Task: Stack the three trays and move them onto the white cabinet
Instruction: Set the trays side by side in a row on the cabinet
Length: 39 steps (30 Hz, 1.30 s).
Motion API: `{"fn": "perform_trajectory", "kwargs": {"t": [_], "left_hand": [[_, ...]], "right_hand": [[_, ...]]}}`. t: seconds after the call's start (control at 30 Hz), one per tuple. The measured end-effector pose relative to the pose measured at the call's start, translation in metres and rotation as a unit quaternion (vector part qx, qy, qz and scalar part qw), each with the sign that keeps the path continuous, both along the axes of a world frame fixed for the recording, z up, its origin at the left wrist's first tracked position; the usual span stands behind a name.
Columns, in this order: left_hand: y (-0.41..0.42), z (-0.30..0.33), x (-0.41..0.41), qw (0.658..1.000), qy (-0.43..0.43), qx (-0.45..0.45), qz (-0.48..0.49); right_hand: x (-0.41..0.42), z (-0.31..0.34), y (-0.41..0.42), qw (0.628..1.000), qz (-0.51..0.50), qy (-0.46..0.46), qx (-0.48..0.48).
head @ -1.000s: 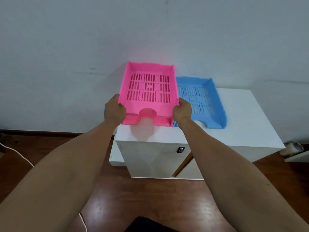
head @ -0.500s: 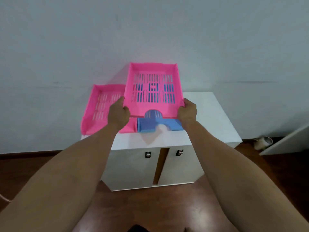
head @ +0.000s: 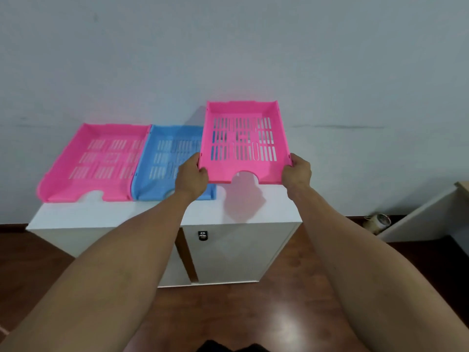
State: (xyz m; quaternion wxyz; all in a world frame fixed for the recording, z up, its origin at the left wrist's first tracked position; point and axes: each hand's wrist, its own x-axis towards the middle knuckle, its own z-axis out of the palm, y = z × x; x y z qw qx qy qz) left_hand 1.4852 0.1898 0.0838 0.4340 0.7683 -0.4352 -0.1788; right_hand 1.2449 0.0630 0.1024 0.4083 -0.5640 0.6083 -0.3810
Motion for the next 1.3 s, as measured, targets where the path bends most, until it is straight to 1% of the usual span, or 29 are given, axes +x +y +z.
{"fn": "perform_trajectory", "kwargs": {"t": [0.1, 0.2, 0.43, 0.63, 0.87, 1.3], "left_hand": [[-0.011, -0.006, -0.028, 1.0, 0.022, 0.009, 0.003], [-0.02, -0.013, -0.045, 0.998, 0.034, 0.05, 0.024], [-0.024, -0.039, -0.063, 0.996, 0.009, 0.073, 0.043], [-0.026, -0.062, -0.063, 0.994, -0.006, 0.101, 0.049], [-0.032, -0.073, -0.057, 0.988, -0.041, 0.129, 0.07], [-0.042, -0.079, -0.046, 0.987, -0.051, 0.133, 0.08]], "right_hand": [[-0.027, -0.009, -0.016, 1.0, -0.005, 0.008, 0.021], [-0.046, -0.02, -0.026, 0.999, -0.009, 0.011, 0.041], [-0.065, -0.048, -0.034, 0.998, 0.005, 0.019, 0.057], [-0.065, -0.07, -0.04, 0.996, 0.023, 0.037, 0.075], [-0.056, -0.083, -0.046, 0.996, 0.035, 0.013, 0.075], [-0.048, -0.087, -0.056, 0.994, 0.067, 0.001, 0.082]]}}
